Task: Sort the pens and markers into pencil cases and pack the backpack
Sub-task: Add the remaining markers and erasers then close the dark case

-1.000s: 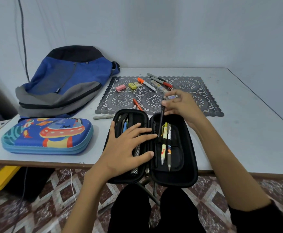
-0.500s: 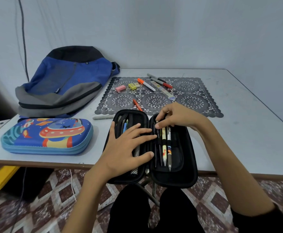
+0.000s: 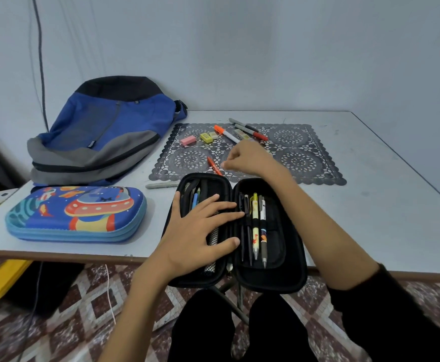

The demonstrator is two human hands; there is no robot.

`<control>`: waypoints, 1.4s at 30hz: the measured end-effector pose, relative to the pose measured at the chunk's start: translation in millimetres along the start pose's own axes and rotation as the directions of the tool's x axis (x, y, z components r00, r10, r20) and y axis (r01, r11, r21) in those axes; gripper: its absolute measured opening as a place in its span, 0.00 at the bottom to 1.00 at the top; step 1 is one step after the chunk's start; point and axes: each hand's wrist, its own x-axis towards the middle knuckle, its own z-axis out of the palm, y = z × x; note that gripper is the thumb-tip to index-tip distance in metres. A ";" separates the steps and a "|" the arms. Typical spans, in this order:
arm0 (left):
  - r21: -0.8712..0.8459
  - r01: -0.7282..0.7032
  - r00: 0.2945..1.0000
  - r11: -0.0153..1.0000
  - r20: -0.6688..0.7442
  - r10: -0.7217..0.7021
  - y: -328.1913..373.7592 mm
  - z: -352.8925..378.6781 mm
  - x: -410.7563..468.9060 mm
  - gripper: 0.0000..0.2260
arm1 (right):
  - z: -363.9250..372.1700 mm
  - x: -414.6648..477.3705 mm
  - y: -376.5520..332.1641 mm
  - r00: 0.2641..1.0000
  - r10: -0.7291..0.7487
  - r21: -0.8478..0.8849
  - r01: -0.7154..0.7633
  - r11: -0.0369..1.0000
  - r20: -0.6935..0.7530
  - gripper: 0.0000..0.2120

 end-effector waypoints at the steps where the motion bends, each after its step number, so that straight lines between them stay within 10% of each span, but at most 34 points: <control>1: -0.001 -0.001 1.000 1.000 0.000 0.001 0.1 0.4 0.2 0.27 | 6.2 7.5 -3.6 0.998 0.045 -0.081 -0.042 0.996 0.032 0.15; 8: 0.008 -0.001 1.000 1.000 0.002 0.001 -1.5 0.2 0.1 0.26 | 17.9 33.0 -7.2 0.979 0.169 -0.158 -0.150 0.976 0.112 0.15; 13: -0.001 -0.002 1.000 1.000 0.005 0.002 -0.4 -0.3 0.4 0.26 | 3.7 18.9 5.2 0.989 0.094 0.220 -0.068 0.973 -0.110 0.03; 22: -0.009 0.002 1.000 1.000 0.004 -0.002 -1.4 -0.8 -0.4 0.26 | -47.9 -31.0 33.5 0.967 0.142 0.846 0.107 0.523 -0.210 0.07; 29: -0.009 0.004 1.000 1.000 0.009 -0.004 -1.8 -0.1 -0.1 0.26 | -44.0 -58.0 57.5 0.980 0.172 0.643 -0.071 0.763 -0.097 0.21; 42: -0.018 0.011 1.000 1.000 0.009 -0.011 -0.5 -0.3 -0.2 0.27 | -24.8 -71.5 61.9 0.995 0.093 0.419 -0.066 0.906 -0.045 0.04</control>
